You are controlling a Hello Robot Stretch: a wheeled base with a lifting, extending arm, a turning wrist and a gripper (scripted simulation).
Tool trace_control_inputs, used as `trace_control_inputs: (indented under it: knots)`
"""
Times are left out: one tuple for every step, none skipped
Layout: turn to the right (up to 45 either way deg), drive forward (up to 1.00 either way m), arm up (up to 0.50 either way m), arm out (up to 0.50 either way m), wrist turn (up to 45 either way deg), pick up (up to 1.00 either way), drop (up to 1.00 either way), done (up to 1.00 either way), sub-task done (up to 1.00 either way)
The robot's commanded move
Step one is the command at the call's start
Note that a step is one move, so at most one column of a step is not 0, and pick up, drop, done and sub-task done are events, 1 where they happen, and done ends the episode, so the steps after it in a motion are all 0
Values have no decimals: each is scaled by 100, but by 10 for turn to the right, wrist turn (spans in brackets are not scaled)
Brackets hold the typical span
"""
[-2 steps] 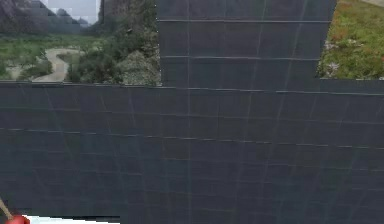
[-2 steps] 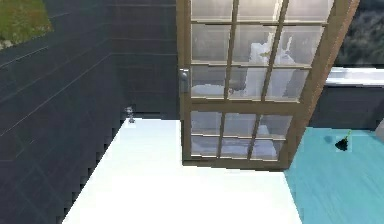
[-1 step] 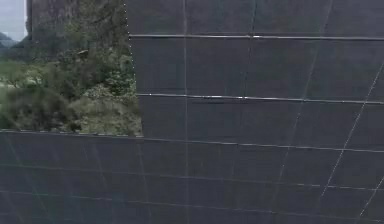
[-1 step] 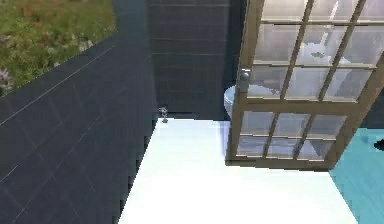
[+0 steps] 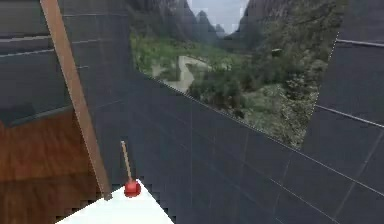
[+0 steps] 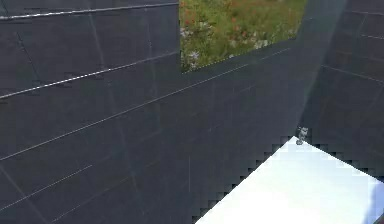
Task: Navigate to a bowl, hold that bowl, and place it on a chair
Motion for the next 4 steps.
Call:
trace_control_inputs:
  knots:
    - [-360, 0, 0, 0, 0, 0, 0, 0, 0]
    - [0, 55, 0, 0, 0, 0, 0, 0, 0]
    - [-90, 0, 0, 0, 0, 0, 0, 0, 0]
    - [0, 5, 0, 0, 0, 0, 0, 0, 0]
